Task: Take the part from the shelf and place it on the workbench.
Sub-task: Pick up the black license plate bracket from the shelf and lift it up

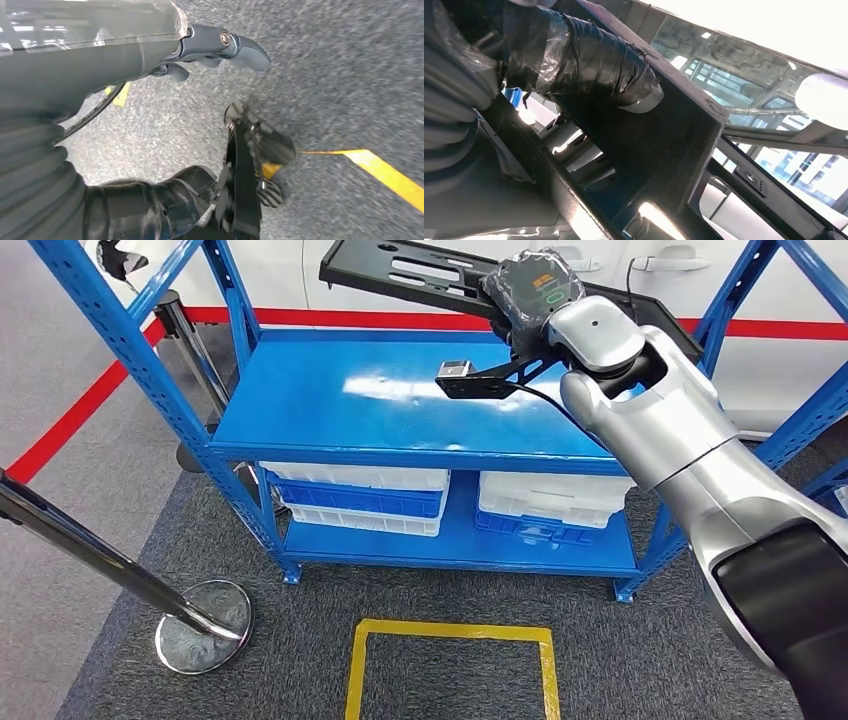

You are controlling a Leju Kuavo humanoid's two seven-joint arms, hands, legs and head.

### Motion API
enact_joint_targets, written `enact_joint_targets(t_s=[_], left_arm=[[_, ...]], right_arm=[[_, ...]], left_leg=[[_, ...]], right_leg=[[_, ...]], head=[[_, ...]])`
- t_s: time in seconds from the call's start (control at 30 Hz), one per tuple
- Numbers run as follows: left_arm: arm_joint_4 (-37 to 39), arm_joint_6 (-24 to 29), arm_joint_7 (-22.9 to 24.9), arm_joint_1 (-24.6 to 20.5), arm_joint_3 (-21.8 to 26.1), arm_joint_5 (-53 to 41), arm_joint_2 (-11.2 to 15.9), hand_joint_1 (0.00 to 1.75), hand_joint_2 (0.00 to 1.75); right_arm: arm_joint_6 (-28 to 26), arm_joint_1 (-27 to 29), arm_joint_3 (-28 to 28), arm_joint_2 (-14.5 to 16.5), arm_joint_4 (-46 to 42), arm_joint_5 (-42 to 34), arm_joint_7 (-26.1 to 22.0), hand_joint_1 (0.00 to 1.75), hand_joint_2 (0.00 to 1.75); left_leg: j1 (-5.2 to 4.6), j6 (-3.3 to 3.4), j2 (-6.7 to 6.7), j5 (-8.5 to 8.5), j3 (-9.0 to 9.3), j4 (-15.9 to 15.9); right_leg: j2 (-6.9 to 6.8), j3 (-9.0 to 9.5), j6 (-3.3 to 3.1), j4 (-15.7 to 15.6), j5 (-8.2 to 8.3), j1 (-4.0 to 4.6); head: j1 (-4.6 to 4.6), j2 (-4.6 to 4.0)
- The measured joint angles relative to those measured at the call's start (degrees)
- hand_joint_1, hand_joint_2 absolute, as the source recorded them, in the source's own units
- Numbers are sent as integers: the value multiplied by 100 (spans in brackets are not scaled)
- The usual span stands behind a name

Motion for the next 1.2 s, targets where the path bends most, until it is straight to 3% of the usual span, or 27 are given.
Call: enact_joint_targets(t_s=[0.07,0.1,0.2,0.23,0.27,0.3,0.37,0.4,0.43,0.47,0.5,0.53,0.6,0.63,0.7,0.73,0.77,0.8,0.87,0.9,0.93,0.97,1.0,1.03,1.07,1.13,1.2], left_arm=[[-1,0,-1,-13,0,0,3,0,175],[-2,0,-2,-19,0,0,5,0,175],[-2,0,-2,-15,0,0,10,0,175],[-2,0,-2,-14,0,0,11,0,175],[-2,0,-2,-13,0,0,11,0,175],[-2,0,-2,-14,0,0,9,0,175],[-2,0,-1,-17,0,0,9,0,175],[-2,0,-1,-16,0,-1,9,0,175],[-2,0,-1,-15,0,-3,9,0,175],[-2,0,-1,-13,0,-7,8,0,175],[-2,0,0,-11,0,-10,7,0,175],[-2,0,0,-10,0,-14,5,0,175],[-2,0,0,-11,-1,-22,3,0,175],[-2,0,1,-10,-2,-30,3,0,175],[-2,0,2,-5,-2,-45,4,0,175],[-2,0,3,-3,-2,-48,5,0,175],[-2,-1,6,-2,-2,-49,3,0,175],[-1,-1,10,1,-2,-49,1,0,175],[-1,-2,17,3,-2,-50,-2,0,175],[-2,-2,17,1,-2,-50,-2,0,175],[-2,-2,17,-3,-2,-50,-1,0,175],[-2,-2,17,-8,-2,-50,0,0,175],[-2,-2,17,-11,-2,-50,0,0,175],[-2,-2,17,-14,-2,-50,1,0,175],[-3,-2,17,-17,-3,-51,5,0,175],[-4,-1,14,-20,-3,-52,14,0,175],[-4,0,9,-23,-4,-54,19,0,175]], right_arm=[[-2,-16,0,-2,2,0,2,175,175],[-5,-26,0,-3,4,0,4,175,175],[-12,-33,1,-1,15,0,5,175,175],[-13,-35,2,-5,22,1,4,175,175],[-13,-38,2,-12,29,1,4,175,175],[-15,-42,2,-19,36,2,4,175,175],[-17,-41,2,-25,43,2,2,175,175],[-17,-35,2,-27,46,2,1,175,175],[-17,-27,3,-30,51,2,0,175,175],[-17,-22,3,-33,56,2,0,175,175],[-17,-20,3,-34,59,2,0,175,175],[-17,-22,3,-35,60,2,1,175,175],[-19,-25,3,-29,54,2,1,175,175],[-19,-26,3,-30,50,2,2,175,175],[-14,-23,5,-33,43,2,9,175,175],[-10,-27,8,-35,44,2,13,175,175],[-5,-30,12,-33,45,3,16,175,175],[-2,-34,16,-30,45,3,17,175,175],[2,-41,25,-22,45,5,17,175,175],[2,-40,32,-20,45,6,17,175,175],[3,-38,40,-20,46,6,17,175,175],[3,-37,48,-20,46,5,17,175,175],[3,-37,52,-20,46,5,17,175,175],[3,-38,55,-20,45,5,17,175,175],[2,-41,55,-21,40,5,17,175,175],[2,-47,55,-25,33,7,21,175,175],[2,-48,58,-27,32,7,22,175,175]], left_leg=[[-21,64,0,151,563,-831],[-41,91,-2,198,699,-1066],[-73,165,-10,365,674,-1191],[-61,198,5,449,647,-1226],[-45,240,23,538,604,-1262],[-28,272,42,627,544,-1291],[-34,307,59,770,373,-1287],[-34,302,60,832,280,-1276],[-33,297,60,892,186,-1258],[-30,286,60,947,90,-1234],[-27,268,59,998,-2,-1206],[-24,245,58,1045,-83,-1173],[-33,182,54,1131,-196,-1127],[-38,150,53,1177,-220,-1123],[-42,82,42,1288,-241,-1161],[-36,52,29,1276,-268,-1151],[-28,24,18,1159,-320,-1070],[-17,-1,9,929,-393,-879],[-1,-39,9,329,-568,-200],[2,-55,10,142,-622,161],[2,-63,10,96,-620,417],[2,-60,10,171,-536,507],[1,-42,9,316,-352,402],[-4,-10,6,438,-75,117],[-19,30,4,451,262,-293],[-60,89,-3,329,752,-1020],[-97,123,-4,319,834,-1298]], right_leg=[[-7,-77,36,-5,101,14],[-14,-96,66,-16,149,14],[-28,-124,170,-91,302,-1],[-17,-152,197,-83,271,-2],[-2,-201,221,11,124,-3],[12,-275,240,223,-131,-5],[24,-428,272,932,-739,-24],[23,-464,289,1273,-905,-34],[22,-434,303,1485,-934,-46],[21,-310,313,1502,-845,-56],[20,-88,317,1319,-709,-66],[19,201,314,982,-631,-74],[25,705,282,263,-677,-52],[31,819,257,57,-738,-34],[35,799,176,-26,-695,-14],[21,767,126,-54,-638,-24],[8,715,63,-69,-563,-35],[-1,650,11,-92,-483,-47],[3,494,-42,-94,-338,-37],[8,406,-42,-90,-270,-27],[9,316,-40,-83,-203,-18],[10,227,-35,-75,-138,-10],[9,141,-27,-67,-73,-1],[9,71,-18,-58,-14,5],[8,15,-2,-52,38,17],[-11,-41,50,-65,146,14],[-30,-63,124,-135,282,-4]], head=[[3,0],[0,0],[-5,1],[-2,1],[1,1],[7,0],[14,0],[15,0],[14,1],[14,1],[14,1],[14,1],[11,1],[10,1],[7,1],[9,1],[8,0],[6,0],[2,-1],[2,-1],[2,-1],[1,-1],[1,-1],[1,0],[2,-1],[3,0],[1,1]])
